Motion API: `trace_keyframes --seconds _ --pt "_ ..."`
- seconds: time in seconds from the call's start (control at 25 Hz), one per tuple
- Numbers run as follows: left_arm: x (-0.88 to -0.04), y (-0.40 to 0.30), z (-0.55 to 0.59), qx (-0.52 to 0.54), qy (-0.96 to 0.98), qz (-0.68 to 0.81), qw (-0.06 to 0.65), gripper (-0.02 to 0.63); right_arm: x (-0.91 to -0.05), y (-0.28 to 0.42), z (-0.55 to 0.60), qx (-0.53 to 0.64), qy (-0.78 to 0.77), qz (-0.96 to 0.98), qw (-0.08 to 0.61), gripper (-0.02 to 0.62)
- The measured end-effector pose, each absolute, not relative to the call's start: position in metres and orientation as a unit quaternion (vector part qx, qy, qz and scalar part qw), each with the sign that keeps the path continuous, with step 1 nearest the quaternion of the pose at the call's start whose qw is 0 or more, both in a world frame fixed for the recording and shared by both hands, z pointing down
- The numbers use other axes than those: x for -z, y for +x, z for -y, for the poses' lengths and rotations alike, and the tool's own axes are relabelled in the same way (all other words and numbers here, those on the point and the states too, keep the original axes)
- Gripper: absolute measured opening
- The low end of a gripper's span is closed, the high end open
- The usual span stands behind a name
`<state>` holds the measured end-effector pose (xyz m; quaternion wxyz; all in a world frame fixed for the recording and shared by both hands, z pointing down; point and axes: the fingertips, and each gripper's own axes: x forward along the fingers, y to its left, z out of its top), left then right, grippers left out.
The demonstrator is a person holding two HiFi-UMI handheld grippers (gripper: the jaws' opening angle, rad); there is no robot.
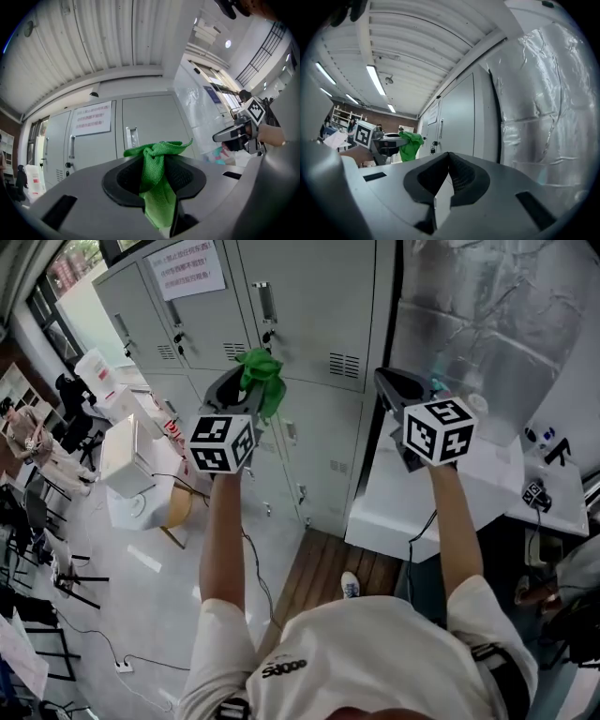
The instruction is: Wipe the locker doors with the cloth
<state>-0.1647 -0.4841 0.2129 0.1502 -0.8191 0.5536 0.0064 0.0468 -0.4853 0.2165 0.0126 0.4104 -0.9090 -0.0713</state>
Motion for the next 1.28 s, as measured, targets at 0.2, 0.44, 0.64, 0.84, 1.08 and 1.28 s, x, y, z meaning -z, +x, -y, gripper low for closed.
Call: trace_keyframes --seconds 0.2,0.44,0.64,0.84,1.08,1.28 --pt "-0.152 -0.165 0.525 -0.042 -0.815 -0.554 0.167 0.137 -0.183 0.045 0.513 0.047 0.389 0.920 -0.005 0.009" --pt "-0.078 -0.174 0.568 -0.079 -0.812 -0.552 0.172 0.137 -0.166 0.046 0.529 0.045 0.382 0.923 0.013 0.010" --pt "-0.018 -0.186 0.587 -0.114 -0.800 -0.560 0.181 0.137 -0.160 0.045 0.534 0.047 0.382 0.923 0.021 0.009" --pt "0.005 -0.188 0.601 -0.122 -0.793 -0.570 0.174 0.137 -0.175 0.041 0.537 0.036 0.384 0.922 0.034 0.009" --pt "0.010 -0.181 0.607 -0.100 -0.770 -0.593 0.215 0.137 -0.181 0.042 0.535 0.035 0.382 0.922 0.043 0.009" --pt "0.024 -0.178 0.614 -0.106 -0.761 -0.603 0.216 0.135 -0.179 0.046 0.531 0.038 0.384 0.922 0.036 0.009"
